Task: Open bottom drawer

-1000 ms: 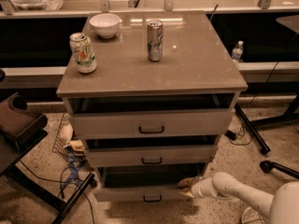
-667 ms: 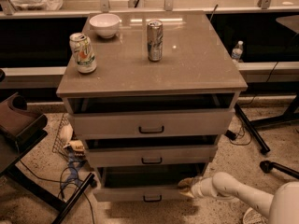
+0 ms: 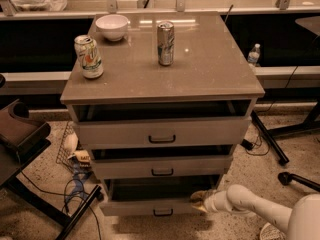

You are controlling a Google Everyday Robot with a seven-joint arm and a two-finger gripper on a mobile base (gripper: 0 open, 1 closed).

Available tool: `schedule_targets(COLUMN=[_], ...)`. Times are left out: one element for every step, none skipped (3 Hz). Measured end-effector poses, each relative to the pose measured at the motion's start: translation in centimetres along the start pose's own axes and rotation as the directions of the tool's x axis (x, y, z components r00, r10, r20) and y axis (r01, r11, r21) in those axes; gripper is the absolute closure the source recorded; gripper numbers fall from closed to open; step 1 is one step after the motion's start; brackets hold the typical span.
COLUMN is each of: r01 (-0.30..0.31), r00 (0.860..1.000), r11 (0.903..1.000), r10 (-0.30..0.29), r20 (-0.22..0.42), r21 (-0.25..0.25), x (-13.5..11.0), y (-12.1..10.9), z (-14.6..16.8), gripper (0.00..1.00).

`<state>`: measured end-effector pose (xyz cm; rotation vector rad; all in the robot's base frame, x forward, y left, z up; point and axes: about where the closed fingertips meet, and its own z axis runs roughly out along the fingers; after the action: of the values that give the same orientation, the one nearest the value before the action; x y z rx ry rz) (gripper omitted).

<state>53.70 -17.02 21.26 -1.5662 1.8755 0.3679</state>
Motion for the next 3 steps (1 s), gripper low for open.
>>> schedule_targets(r01=[0.0,0.0,0.0], r00=[1.0,1.0,1.0], r11=[1.0,1.0,1.0], r10=[0.0,0.0,0.0], r20=[0.0,0.002,0.002], r21=[0.0,-0.003,-0.004], x=[-0.01,-0.1,-0.11], y=[0.0,0.16,0.16], z=[0.0,0.18,0.19], gripper=[0.15,0.0,0.0])
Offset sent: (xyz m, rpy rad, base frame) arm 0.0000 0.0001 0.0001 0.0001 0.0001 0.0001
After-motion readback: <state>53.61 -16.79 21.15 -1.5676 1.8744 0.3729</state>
